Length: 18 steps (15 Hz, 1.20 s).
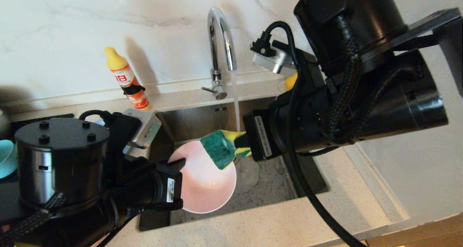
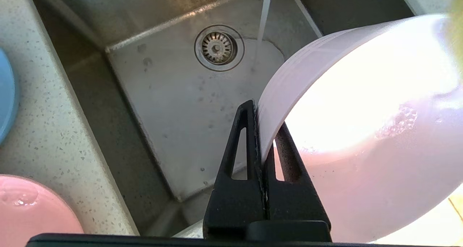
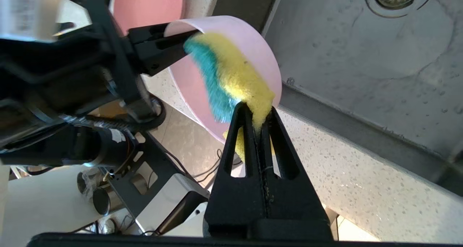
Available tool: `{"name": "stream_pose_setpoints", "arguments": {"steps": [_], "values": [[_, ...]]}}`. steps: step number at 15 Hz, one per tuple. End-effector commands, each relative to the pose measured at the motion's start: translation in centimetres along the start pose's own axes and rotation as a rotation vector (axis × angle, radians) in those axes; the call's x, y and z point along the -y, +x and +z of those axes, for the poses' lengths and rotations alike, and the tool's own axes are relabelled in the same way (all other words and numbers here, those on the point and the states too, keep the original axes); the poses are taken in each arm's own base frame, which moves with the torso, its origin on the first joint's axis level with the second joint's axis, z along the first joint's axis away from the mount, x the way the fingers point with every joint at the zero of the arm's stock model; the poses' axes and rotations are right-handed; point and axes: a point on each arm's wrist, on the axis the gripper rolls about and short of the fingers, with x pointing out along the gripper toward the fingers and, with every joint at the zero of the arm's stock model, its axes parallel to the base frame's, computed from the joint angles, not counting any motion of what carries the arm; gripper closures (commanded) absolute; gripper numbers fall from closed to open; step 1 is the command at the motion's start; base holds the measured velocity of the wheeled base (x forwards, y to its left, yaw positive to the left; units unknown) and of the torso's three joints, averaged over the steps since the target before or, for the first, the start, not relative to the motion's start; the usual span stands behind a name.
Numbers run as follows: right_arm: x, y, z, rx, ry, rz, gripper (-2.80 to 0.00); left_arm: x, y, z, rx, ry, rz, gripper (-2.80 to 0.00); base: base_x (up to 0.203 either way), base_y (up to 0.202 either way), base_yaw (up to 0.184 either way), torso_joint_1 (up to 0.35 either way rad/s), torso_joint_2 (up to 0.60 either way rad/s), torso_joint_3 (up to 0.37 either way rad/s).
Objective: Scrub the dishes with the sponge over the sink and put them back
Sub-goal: Wipe the bowl, then rinse the bowl
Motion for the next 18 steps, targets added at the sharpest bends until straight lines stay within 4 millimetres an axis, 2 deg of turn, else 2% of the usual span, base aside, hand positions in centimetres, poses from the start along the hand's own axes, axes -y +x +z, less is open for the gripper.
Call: {"name": "stream_pose_setpoints", "arguments": {"steps": [1,5,9,13,18], "values": [[-0.1,-1.8,0.3,0.028,0.002,0.012,0.00,0.0,0.1,0.1,0.003,-0.005,0.005,0.00,0.000,0.000,0.000,0.000,0.00,0.000],[0.0,-4.0,0.2,0.045,0.006,0.019,0.00,0.4,1.3,-0.3,-0.028,-0.039,0.010,0.00,0.000,0.000,0.000,0.000,0.00,0.000],[0.3,-5.7,-0.4,0.050,0.011,0.018,0.00,-0.3,4.3,-0.4,-0.080,-0.115,0.067,0.00,0.000,0.000,0.000,0.000,0.00,0.000],[1.1,-5.9,-2.5,-0.012,0.015,-0.006,0.00,-0.2,9.6,-2.0,-0.257,-0.210,0.135,0.00,0.000,0.000,0.000,0.000,0.00,0.000],[1.4,-5.4,-3.3,-0.002,0.016,0.005,0.00,0.6,15.3,-0.2,-0.370,-0.388,0.128,0.00,0.000,0.000,0.000,0.000,0.00,0.000]]}}
